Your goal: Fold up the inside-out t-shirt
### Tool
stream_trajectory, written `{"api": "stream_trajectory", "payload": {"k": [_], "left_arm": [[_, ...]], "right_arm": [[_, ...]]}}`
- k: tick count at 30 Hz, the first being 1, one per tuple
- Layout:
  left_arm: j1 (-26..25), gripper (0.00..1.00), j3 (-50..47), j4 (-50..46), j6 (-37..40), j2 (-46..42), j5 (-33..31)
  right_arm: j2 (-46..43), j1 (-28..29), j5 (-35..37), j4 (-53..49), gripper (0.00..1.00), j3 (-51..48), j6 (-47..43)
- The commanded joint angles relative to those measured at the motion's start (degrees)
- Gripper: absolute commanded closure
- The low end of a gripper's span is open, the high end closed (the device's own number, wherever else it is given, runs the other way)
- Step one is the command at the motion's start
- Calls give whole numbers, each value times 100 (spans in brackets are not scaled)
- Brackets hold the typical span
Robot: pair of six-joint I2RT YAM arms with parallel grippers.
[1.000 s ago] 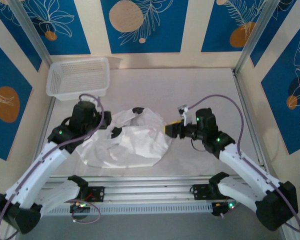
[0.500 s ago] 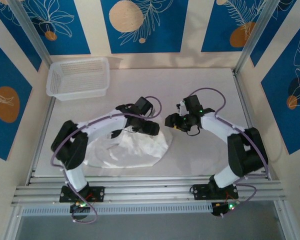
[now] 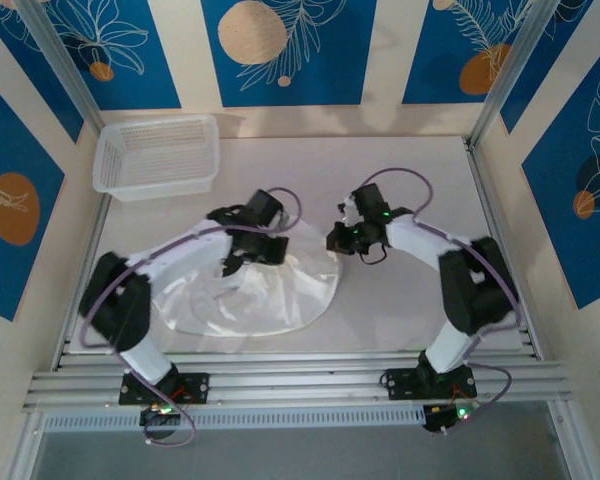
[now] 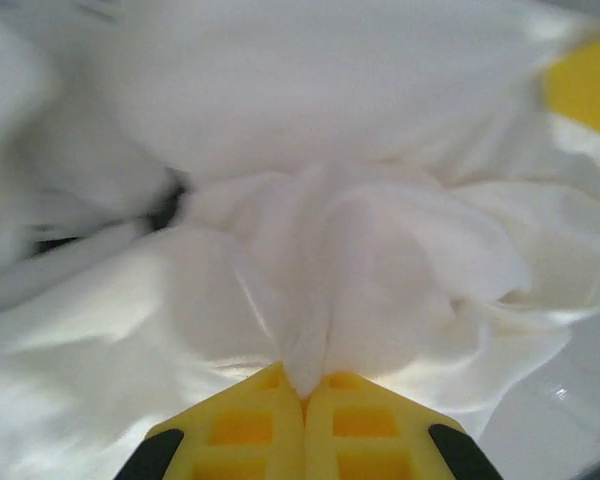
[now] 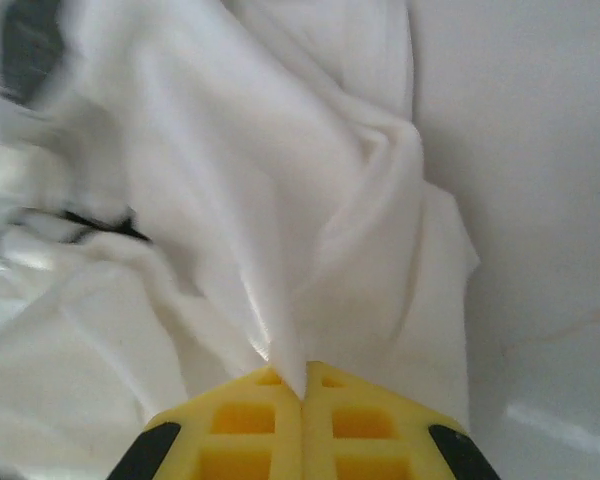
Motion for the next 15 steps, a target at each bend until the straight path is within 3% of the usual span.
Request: {"api": "stream_trajectory", "payload": {"k": [1,3,7,12,13,15], "left_arm": [[667,100,-15,-294,325,-1120,-238],[956,100,6,-348,694,-1751,-404],[1023,100,-201,-257,1149,-2501,-450],[1013,100,-1491,220,550,-2597,138],[1014,100,-1690,284,414,-2583,180],[1012,100,-2078,503,150,-2624,302]], "right_arm": [[-1538,-535,-26,875,100,-472,661],[-2333,-745,169,1297,100,-799,742],[-3236,-784,230,1908,100,-1432,596],[-3531,-758,810,1718,100,-2813,1638],[-3538,-768,923,1521,97,-2953,1823],[-3604,-783,898,1235,76,-3105,1849]]}}
